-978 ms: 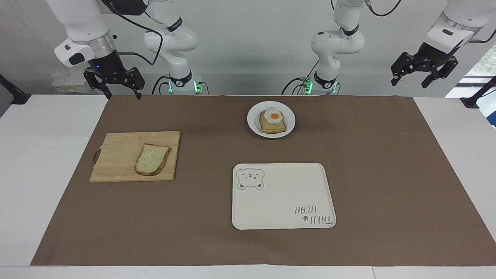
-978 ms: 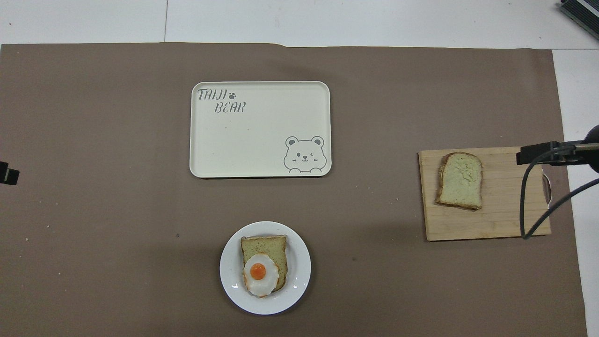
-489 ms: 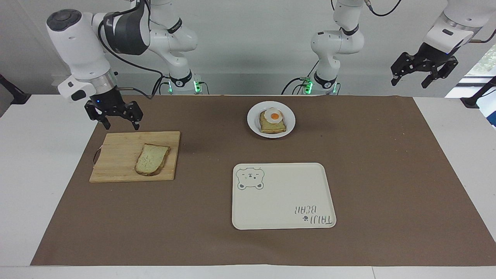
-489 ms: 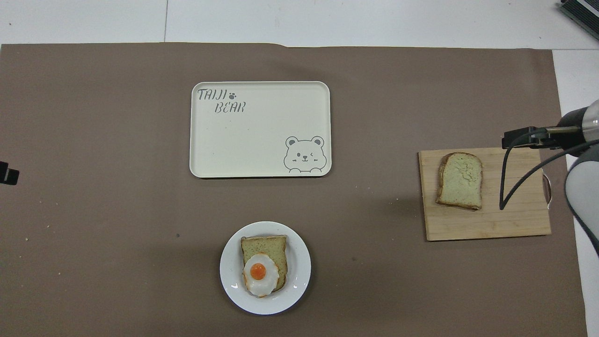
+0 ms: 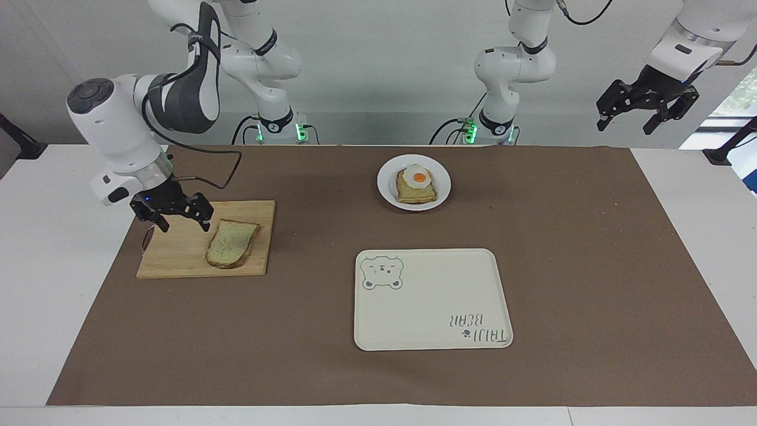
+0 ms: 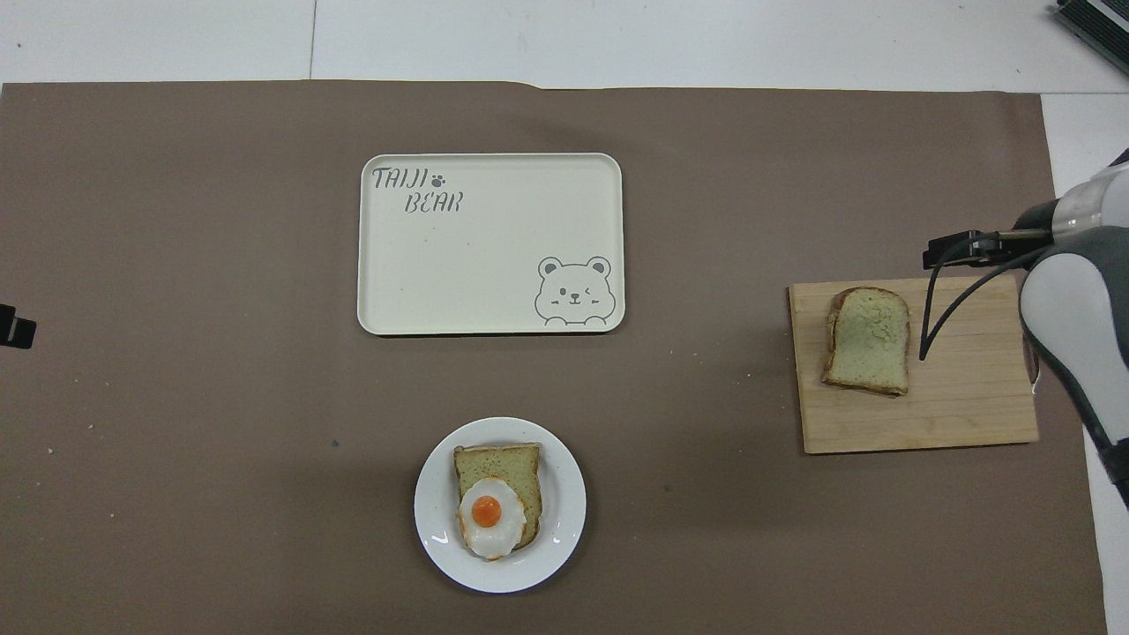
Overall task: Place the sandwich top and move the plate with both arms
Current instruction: 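Reach the right gripper over the bread slice on the wooden board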
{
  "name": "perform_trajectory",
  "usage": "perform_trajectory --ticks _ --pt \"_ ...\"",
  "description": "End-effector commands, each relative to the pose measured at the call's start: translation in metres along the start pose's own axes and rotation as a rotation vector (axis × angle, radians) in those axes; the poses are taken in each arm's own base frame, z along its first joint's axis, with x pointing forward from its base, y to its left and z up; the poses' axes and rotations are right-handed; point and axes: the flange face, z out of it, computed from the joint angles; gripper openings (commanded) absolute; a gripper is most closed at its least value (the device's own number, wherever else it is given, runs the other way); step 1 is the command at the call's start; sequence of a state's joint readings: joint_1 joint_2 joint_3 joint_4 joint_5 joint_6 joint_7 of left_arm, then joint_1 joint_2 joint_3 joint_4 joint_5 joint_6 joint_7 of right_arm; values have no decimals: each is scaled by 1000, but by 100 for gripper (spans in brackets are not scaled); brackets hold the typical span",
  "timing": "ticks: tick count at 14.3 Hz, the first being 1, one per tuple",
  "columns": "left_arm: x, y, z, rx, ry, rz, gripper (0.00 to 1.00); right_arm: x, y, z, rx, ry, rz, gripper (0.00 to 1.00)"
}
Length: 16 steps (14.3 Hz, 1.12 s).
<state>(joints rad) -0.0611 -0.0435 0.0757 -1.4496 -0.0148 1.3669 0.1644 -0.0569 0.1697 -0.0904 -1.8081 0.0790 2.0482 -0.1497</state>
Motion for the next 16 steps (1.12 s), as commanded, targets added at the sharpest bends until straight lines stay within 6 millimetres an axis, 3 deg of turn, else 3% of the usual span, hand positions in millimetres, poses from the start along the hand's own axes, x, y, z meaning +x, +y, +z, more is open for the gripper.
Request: perform_trajectory --ticks 1,5,7,10,16 --pt "-6 0 -4 11 -6 -2 100 5 2 44 36 -2 2 100" --pt "-6 0 -4 11 -6 -2 100 -10 8 76 82 -37 -47 100" --pt "-6 0 -4 11 -6 -2 100 -15 27 99 95 -29 -25 100" --pt "-6 0 -4 11 -6 -2 100 -29 39 137 159 -25 -40 100" --pt "-6 0 -4 11 -6 -2 100 -46 38 145 173 -57 -93 100"
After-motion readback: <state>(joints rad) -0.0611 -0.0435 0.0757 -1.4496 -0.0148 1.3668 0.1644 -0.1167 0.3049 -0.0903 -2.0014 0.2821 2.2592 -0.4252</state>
